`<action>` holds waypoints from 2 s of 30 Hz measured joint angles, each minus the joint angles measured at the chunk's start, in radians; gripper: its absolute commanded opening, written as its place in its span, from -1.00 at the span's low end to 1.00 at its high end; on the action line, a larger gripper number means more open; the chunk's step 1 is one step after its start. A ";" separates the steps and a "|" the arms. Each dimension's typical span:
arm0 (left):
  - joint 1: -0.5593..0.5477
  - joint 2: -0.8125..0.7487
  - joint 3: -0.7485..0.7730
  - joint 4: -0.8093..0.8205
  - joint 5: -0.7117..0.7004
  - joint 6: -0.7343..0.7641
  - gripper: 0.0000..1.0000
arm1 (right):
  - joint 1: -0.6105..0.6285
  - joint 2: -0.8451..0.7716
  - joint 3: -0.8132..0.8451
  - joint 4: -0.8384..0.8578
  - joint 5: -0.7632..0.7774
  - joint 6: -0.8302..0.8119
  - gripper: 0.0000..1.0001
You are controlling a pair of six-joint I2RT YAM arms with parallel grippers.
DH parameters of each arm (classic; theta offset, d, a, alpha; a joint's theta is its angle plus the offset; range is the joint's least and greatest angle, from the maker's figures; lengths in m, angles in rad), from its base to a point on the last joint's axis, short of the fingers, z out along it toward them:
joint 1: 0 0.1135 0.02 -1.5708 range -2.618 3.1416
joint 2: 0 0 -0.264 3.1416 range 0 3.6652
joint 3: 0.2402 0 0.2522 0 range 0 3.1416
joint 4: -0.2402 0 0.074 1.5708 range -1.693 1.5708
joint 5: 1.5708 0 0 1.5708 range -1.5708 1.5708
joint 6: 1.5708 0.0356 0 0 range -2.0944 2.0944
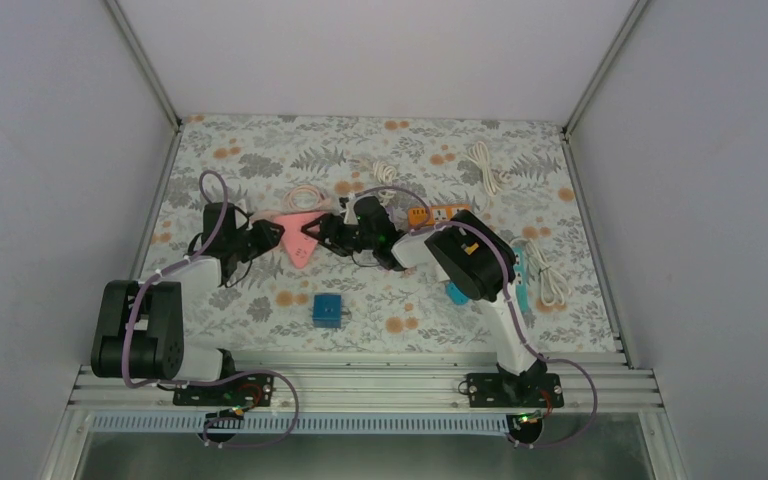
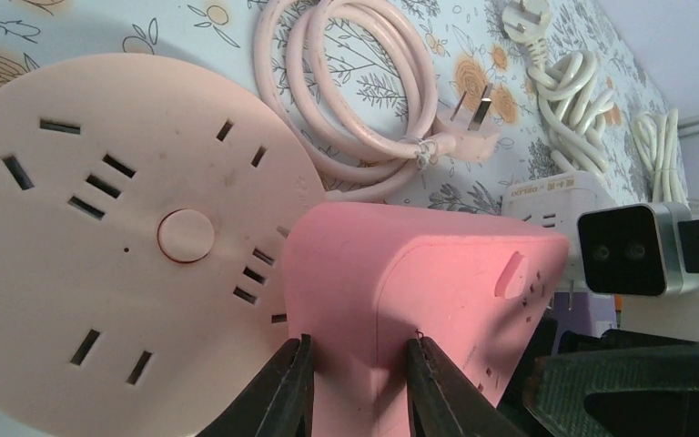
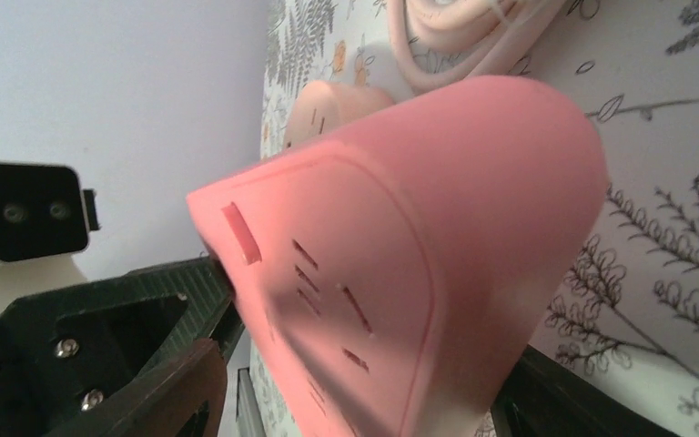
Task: Insert the plug
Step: Pick up the plug from the center of the board.
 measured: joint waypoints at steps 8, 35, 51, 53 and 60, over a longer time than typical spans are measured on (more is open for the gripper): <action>0.004 -0.002 0.009 -0.053 -0.002 0.004 -0.30 | 0.003 -0.003 -0.039 0.123 -0.049 0.058 0.38; 0.008 0.007 0.017 -0.186 -0.039 0.005 -0.30 | 0.099 0.004 0.142 -0.185 0.208 -0.290 0.68; 0.008 -0.065 0.116 -0.252 -0.136 0.013 -0.28 | 0.204 -0.070 0.207 -0.469 0.538 -0.569 0.63; 0.008 -0.086 0.137 -0.267 -0.162 0.016 -0.28 | 0.223 -0.068 0.238 -0.499 0.583 -0.591 0.61; 0.009 -0.100 0.183 -0.296 -0.218 0.015 -0.28 | 0.273 0.006 0.400 -0.568 0.742 -0.632 0.48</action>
